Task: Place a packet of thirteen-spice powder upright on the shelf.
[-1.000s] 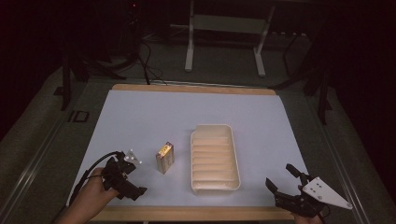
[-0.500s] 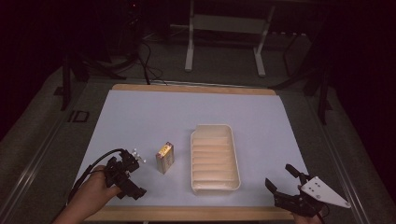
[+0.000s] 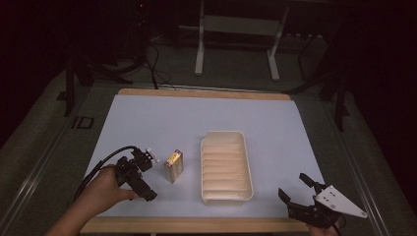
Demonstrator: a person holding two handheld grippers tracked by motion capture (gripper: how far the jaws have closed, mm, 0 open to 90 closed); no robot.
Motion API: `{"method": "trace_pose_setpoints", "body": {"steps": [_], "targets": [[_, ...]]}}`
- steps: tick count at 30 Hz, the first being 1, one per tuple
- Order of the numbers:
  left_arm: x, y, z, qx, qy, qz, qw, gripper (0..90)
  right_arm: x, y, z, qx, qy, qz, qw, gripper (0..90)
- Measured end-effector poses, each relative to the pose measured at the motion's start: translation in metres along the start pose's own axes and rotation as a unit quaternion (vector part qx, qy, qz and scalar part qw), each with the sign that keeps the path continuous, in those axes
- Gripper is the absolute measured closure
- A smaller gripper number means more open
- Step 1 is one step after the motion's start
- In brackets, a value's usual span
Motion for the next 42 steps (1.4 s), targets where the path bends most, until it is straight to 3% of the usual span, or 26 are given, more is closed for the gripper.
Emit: {"method": "trace_pose_setpoints", "body": {"steps": [6, 11, 15, 20, 27, 31, 37, 40, 42], "targets": [[0.010, 0.004, 0.013, -0.001, -0.002, 0.003, 1.0000, 0.1, 0.000, -0.001, 0.000, 0.002, -0.003, 0.000, 1.0000, 13.7], [0.013, 0.005, 0.025, -0.008, 0.007, -0.008, 0.9999, 0.0, -0.001, -0.001, 0.000, 0.006, -0.004, 0.000, 1.0000, 13.7], [0.013, 0.003, 0.034, -0.010, -0.005, -0.008, 0.9999, 0.1, -0.001, -0.001, 0.000, 0.004, -0.006, 0.002, 1.0000, 13.6], [0.014, -0.001, 0.044, -0.003, 0.001, -0.018, 0.9998, 0.1, -0.001, -0.001, -0.001, 0.004, -0.007, 0.007, 0.9999, 13.7], [0.013, -0.002, 0.063, -0.006, -0.006, -0.007, 0.9999, 0.1, -0.001, -0.001, -0.001, 0.001, -0.008, 0.012, 0.9999, 13.7], [0.012, -0.008, 0.076, 0.007, 0.000, -0.011, 0.9999, 0.1, -0.001, -0.001, -0.001, 0.000, -0.008, 0.015, 0.9999, 13.7], [0.004, -0.012, 0.092, 0.029, 0.002, 0.005, 0.9996, 0.2, -0.001, -0.001, -0.001, -0.001, -0.008, 0.019, 0.9998, 13.7], [-0.002, -0.013, 0.098, 0.039, 0.008, 0.006, 0.9992, 6.2, -0.001, -0.001, -0.001, -0.002, -0.007, 0.020, 0.9998, 13.7], [-0.007, -0.011, 0.102, 0.031, 0.002, 0.006, 0.9995, 6.2, -0.001, -0.001, -0.001, -0.003, -0.007, 0.020, 0.9998, 13.7]]}}
Point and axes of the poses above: each handheld gripper's, and its own axes: x roughly backward along the jaws, z roughly out of its top, y roughly to its right, the point moved 3 cm from there along -x, roughly forward along the jaws, and after that the axes turned 4 degrees about -z, right-handed, at the moved point
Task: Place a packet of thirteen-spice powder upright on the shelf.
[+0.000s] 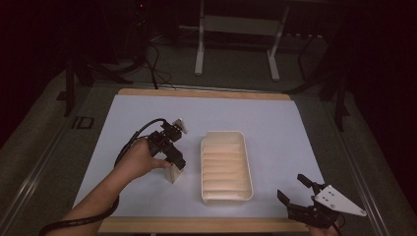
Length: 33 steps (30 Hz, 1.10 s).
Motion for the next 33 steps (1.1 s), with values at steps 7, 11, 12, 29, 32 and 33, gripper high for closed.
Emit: {"method": "trace_pose_setpoints", "body": {"steps": [7, 11, 12, 29, 32, 33], "targets": [[-0.017, 0.002, 0.007, -0.005, -0.018, 0.014, 0.9997, 19.8, 0.000, -0.001, 0.000, 0.003, 0.001, 0.002, 1.0000, 13.7], [-0.022, 0.001, 0.006, -0.005, -0.030, -0.003, 0.9995, 34.0, 0.001, -0.001, 0.001, 0.003, 0.003, 0.002, 1.0000, 13.7], [-0.023, 0.000, 0.005, -0.003, -0.035, -0.008, 0.9993, 35.8, 0.001, -0.001, 0.001, 0.003, 0.003, 0.002, 1.0000, 13.7], [-0.024, -0.002, 0.004, -0.032, -0.063, 0.004, 0.9975, 67.6, 0.001, -0.002, 0.001, 0.009, 0.002, 0.006, 0.9999, 13.7], [-0.023, 0.004, 0.005, -0.070, -0.078, 0.001, 0.9945, 67.9, 0.001, -0.003, 0.001, 0.008, 0.002, 0.007, 0.9999, 13.7], [-0.021, 0.006, 0.005, -0.083, -0.078, 0.005, 0.9935, 68.2, 0.002, -0.003, 0.001, 0.008, 0.004, 0.007, 0.9999, 13.7]]}}
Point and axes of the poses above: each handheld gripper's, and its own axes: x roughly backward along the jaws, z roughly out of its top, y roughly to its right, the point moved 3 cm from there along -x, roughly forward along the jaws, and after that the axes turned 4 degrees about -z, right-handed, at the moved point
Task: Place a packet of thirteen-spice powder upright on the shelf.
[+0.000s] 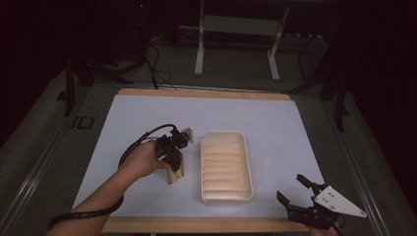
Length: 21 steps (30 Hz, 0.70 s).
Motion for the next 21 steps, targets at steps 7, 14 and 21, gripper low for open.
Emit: {"method": "trace_pose_setpoints", "body": {"steps": [7, 14, 21], "targets": [[0.008, 0.002, -0.002, -0.024, 0.001, -0.011, 0.9996, 68.3, 0.000, -0.001, 0.000, 0.001, -0.001, 0.005, 1.0000, 13.8], [0.017, -0.004, -0.005, -0.054, 0.026, -0.035, 0.9976, 68.2, 0.000, -0.001, 0.000, 0.004, 0.002, 0.004, 1.0000, 13.8], [0.032, -0.009, -0.005, -0.072, 0.042, -0.054, 0.9951, 68.2, 0.000, -0.001, 0.000, 0.003, 0.002, 0.004, 1.0000, 13.9]]}}
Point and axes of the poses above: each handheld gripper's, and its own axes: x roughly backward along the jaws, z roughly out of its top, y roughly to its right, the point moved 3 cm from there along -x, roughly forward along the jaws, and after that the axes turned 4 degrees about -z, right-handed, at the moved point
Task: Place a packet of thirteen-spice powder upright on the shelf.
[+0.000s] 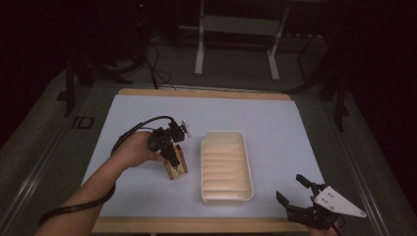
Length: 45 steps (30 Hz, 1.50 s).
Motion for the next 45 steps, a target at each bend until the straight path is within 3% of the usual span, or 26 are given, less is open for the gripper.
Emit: {"method": "trace_pose_setpoints", "body": {"steps": [2, 8, 12, 15, 17, 19, 22, 23, 28, 35, 42, 43, 44, 45], "targets": [[0.007, -0.002, 0.001, 0.013, 0.001, -0.001, 0.9999, 68.2, 0.000, 0.000, 0.000, 0.003, -0.001, 0.000, 1.0000, 13.9], [0.019, -0.001, 0.004, -0.017, 0.016, 0.000, 0.9997, 68.2, -0.001, -0.001, 0.000, 0.006, -0.002, 0.002, 1.0000, 13.9], [0.026, -0.001, 0.009, -0.020, 0.010, -0.001, 0.9998, 68.2, -0.001, -0.002, 0.000, 0.009, -0.004, 0.005, 0.9999, 14.0], [0.031, 0.001, 0.012, -0.036, 0.016, -0.003, 0.9992, 68.2, -0.001, -0.002, 0.000, 0.009, -0.003, 0.005, 0.9999, 14.0], [0.038, 0.004, 0.016, -0.057, 0.033, -0.007, 0.9978, 68.2, -0.001, -0.002, 0.000, 0.007, -0.003, 0.004, 1.0000, 13.9], [0.044, 0.006, 0.020, -0.063, 0.052, -0.021, 0.9964, 68.2, -0.001, -0.002, 0.000, 0.009, -0.003, 0.003, 1.0000, 13.9], [0.048, 0.007, 0.024, -0.068, 0.066, -0.027, 0.9952, 68.3, -0.001, -0.001, 0.000, 0.009, -0.002, 0.002, 1.0000, 13.9], [0.051, 0.009, 0.027, -0.073, 0.079, -0.020, 0.9941, 68.3, -0.001, -0.001, 0.000, 0.009, -0.003, 0.002, 1.0000, 13.9], [0.055, 0.013, 0.034, -0.106, 0.098, -0.009, 0.9895, 68.3, -0.001, -0.001, 0.000, 0.011, -0.003, 0.002, 0.9999, 14.0], [0.059, 0.014, 0.044, -0.126, 0.122, -0.003, 0.9845, 68.3, -0.002, 0.000, -0.001, 0.009, -0.004, 0.003, 0.9999, 14.0], [0.060, 0.020, 0.062, -0.164, 0.149, -0.001, 0.9751, 68.4, -0.002, 0.000, -0.001, 0.009, -0.004, 0.004, 0.9999, 14.0], [0.060, 0.020, 0.062, -0.164, 0.149, -0.001, 0.9751, 68.4, -0.002, 0.000, -0.001, 0.009, -0.004, 0.004, 0.9999, 14.0], [0.060, 0.024, 0.067, -0.181, 0.167, 0.003, 0.9692, 68.4, -0.002, 0.000, -0.001, 0.010, -0.004, 0.005, 0.9999, 14.0], [0.060, 0.025, 0.069, -0.189, 0.174, 0.004, 0.9665, 68.4, -0.002, 0.000, -0.001, 0.009, -0.004, 0.006, 0.9999, 14.0]]}}
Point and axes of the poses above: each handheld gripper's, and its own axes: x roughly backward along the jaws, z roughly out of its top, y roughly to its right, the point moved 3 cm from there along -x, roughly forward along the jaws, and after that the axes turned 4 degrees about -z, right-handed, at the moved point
